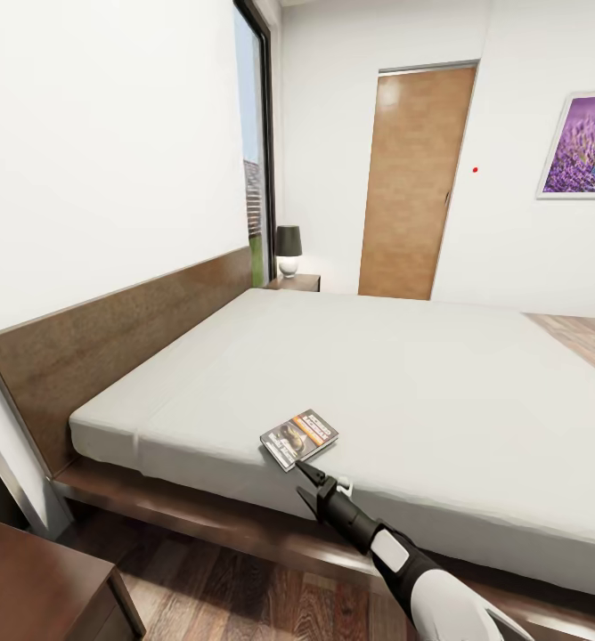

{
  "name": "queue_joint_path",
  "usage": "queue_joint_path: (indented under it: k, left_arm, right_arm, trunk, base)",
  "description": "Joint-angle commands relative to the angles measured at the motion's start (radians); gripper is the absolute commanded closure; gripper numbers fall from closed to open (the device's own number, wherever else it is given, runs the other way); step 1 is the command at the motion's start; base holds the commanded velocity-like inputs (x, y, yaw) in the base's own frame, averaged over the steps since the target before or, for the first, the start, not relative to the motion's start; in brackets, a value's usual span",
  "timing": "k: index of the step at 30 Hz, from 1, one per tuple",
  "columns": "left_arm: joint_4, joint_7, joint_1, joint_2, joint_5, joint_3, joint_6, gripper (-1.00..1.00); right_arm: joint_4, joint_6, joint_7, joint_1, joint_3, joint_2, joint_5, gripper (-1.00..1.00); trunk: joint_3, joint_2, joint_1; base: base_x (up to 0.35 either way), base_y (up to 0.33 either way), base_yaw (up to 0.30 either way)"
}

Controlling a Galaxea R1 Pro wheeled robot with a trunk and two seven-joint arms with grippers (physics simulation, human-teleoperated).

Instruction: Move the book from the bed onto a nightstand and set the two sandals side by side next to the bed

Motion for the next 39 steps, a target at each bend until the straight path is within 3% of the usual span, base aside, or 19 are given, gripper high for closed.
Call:
queue_joint_path:
  k: [1, 31, 39]
  left_arm:
    - [-0.002, 0.01, -0.007, 0.0, 0.011, -0.006, 0.002, -1.0]
    - [-0.002, 0.012, -0.007, 0.0, 0.01, -0.006, 0.004, -1.0]
    - [-0.002, 0.012, -0.007, 0.0, 0.01, -0.006, 0.004, -1.0]
  right_arm:
    - [-0.001, 0.009, -0.001, -0.001, 0.002, 0.0, -0.007, -1.0]
    - [-0.001, 0.014, -0.009, -0.03, -0.001, 0.0, -0.012, -1.0]
    - [0.001, 0.016, -0.057, -0.039, -0.003, 0.0, -0.012, -1.0]
  trunk:
    - [-0.001, 0.0, 0.0]
    - [-0.001, 0.0, 0.0]
    - [-0.001, 0.0, 0.0]
  base:
    - [0.0, 0.0, 0.0]
    - [0.0, 0.0, 0.0]
    - [0.0, 0.0, 0.0]
